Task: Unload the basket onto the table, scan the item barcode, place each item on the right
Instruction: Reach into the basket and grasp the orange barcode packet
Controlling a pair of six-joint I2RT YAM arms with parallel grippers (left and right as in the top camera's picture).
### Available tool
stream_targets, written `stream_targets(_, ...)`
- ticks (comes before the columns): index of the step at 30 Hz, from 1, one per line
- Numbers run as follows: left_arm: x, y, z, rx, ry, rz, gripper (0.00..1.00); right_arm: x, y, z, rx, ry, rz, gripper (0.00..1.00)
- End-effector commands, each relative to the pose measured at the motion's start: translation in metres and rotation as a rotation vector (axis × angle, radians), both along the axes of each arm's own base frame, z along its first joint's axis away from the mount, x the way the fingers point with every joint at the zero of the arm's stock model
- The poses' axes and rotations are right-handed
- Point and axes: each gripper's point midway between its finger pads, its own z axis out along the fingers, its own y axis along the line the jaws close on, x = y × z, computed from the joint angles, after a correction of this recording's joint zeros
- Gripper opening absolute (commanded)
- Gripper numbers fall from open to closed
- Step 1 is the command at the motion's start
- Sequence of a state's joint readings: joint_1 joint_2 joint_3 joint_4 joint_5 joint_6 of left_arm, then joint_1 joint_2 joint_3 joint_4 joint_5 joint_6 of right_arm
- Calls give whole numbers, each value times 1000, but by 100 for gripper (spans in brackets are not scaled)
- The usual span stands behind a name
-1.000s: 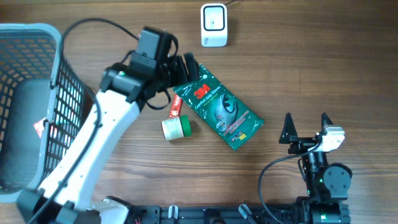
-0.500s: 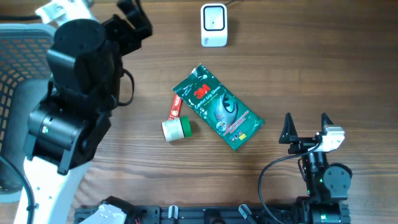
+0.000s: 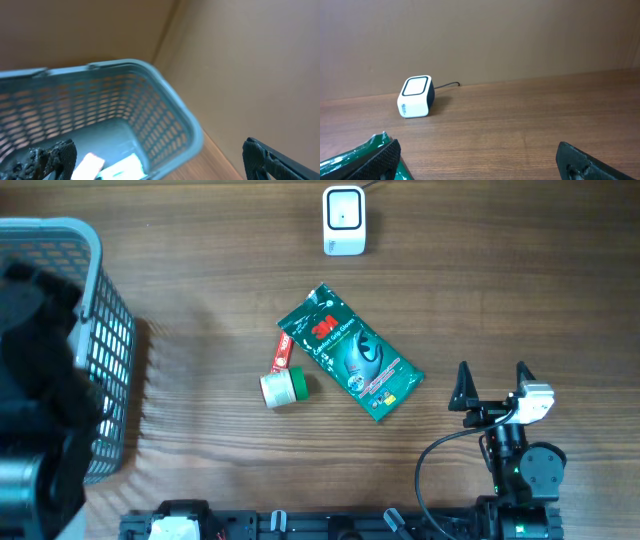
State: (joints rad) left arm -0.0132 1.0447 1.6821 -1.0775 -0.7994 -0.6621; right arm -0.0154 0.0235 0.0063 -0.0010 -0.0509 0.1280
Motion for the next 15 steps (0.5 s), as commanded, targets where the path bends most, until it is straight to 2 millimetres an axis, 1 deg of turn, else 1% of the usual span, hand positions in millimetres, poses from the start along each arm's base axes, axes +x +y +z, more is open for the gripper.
stream_targets(1, -21, 13, -3, -82, -53, 69, 100, 0, 0, 0, 4, -1, 0, 100)
stream_targets(3, -28, 19, -11, -96, -17, 93, 100, 0, 0, 0, 4, -1, 0, 100)
stream_targets(5, -29, 22, -18, -103, 11, 108, 100, 0, 0, 0, 4, -1, 0, 100)
stream_targets(9, -22, 30, -25, -108, 46, 139, 100, 0, 0, 0, 4, -1, 0, 100)
stream_targets(11, -16, 40, -32, -113, 73, 177, 100, 0, 0, 0, 4, -1, 0, 100)
stream_targets(14, -13, 63, -47, -130, 132, 266, 100, 0, 0, 0, 4, -1, 0, 100)
stream_targets(15, -10, 73, -55, -153, 147, 300, 100, 0, 0, 0, 5, -1, 0, 100)
